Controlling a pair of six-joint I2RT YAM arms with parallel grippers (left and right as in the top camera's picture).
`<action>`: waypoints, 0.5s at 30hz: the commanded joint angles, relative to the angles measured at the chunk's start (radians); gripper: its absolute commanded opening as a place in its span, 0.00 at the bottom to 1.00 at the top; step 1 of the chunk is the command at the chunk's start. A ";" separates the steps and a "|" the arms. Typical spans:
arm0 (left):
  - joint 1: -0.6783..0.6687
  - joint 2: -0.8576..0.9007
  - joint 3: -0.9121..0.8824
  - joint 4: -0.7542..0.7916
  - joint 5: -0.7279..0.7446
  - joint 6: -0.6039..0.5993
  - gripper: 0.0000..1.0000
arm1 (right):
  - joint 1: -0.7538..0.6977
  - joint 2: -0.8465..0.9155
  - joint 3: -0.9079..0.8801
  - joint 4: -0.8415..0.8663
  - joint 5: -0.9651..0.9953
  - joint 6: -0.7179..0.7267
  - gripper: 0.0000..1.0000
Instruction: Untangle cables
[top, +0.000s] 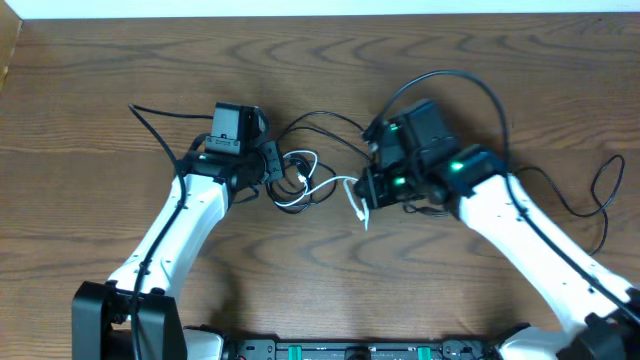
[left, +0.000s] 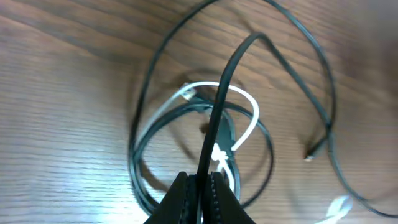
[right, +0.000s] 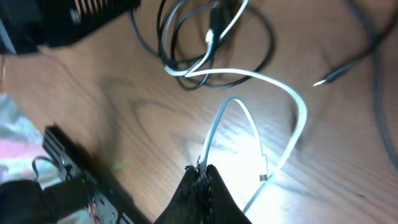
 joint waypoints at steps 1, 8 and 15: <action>0.048 -0.005 0.058 -0.006 0.117 -0.090 0.08 | 0.051 0.052 0.010 0.012 -0.003 0.007 0.01; 0.185 -0.006 0.104 0.017 0.320 -0.268 0.08 | 0.095 0.112 0.010 0.027 -0.001 0.006 0.01; 0.324 -0.006 0.105 0.072 0.573 -0.506 0.08 | 0.101 0.132 0.010 0.034 0.006 0.006 0.01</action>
